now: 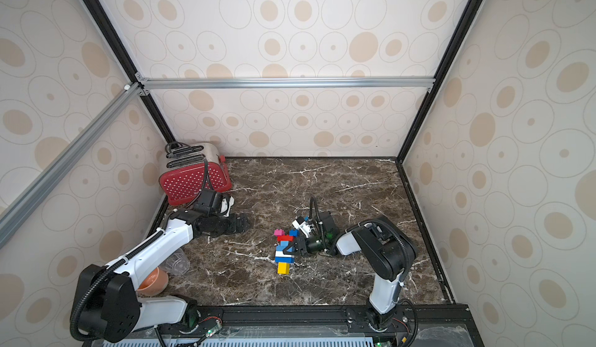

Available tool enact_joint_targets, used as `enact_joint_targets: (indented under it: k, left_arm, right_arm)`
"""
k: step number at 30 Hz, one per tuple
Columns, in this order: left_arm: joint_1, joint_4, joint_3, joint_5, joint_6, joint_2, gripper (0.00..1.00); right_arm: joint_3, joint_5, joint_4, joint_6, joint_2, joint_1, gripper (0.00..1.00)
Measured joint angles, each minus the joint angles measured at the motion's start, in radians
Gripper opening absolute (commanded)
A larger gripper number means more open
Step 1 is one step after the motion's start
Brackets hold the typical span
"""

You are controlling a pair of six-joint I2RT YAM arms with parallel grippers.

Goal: Assemble a carrot with lego
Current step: Adjust the lego brick at the center of the board.

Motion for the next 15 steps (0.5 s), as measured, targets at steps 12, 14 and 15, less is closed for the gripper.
enact_joint_targets:
  k: [12,14,15]
  left_arm:
    - [0.0,0.0,0.0,0.0,0.0,-0.001,0.99]
    - [0.0,0.0,0.0,0.0,0.0,-0.001,0.99]
    - [0.0,0.0,0.0,0.0,0.0,-0.001,0.99]
  right_arm:
    - [0.025,-0.043,-0.005,0.034,0.053,-0.001,0.19]
    - [0.029,-0.043,-0.008,0.034,0.059,-0.001,0.21]
    - [0.031,-0.044,-0.008,0.033,0.063,-0.001,0.22]
